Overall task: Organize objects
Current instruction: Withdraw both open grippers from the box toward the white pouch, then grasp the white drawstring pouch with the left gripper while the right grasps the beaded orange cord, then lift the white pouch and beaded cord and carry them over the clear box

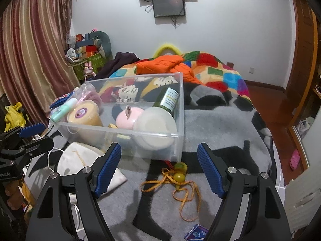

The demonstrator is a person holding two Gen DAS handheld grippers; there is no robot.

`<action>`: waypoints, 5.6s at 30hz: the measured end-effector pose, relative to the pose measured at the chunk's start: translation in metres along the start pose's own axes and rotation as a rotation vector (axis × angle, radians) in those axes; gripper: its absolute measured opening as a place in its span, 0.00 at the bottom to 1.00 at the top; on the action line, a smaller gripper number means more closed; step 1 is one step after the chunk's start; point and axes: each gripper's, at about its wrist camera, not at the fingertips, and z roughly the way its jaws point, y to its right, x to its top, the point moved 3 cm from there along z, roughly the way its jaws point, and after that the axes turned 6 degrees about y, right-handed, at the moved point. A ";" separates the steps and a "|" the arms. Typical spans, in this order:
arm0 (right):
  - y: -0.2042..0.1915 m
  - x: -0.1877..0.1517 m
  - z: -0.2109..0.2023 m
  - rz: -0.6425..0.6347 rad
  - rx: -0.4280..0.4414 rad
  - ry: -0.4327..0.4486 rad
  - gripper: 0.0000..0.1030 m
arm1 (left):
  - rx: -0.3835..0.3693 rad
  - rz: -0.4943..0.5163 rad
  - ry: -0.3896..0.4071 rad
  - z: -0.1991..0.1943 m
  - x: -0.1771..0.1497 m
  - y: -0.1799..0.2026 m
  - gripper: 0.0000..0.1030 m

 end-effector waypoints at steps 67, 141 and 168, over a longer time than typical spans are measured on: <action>0.019 -0.045 0.038 0.056 0.024 -0.143 0.20 | -0.114 0.063 -0.216 0.052 -0.046 0.044 0.53; -0.033 0.053 -0.014 -0.078 0.124 0.137 0.20 | -0.104 0.014 0.084 -0.003 0.041 0.028 0.33; -0.042 0.102 0.018 -0.102 0.109 0.169 0.20 | -0.078 -0.009 0.096 0.030 0.087 0.007 0.33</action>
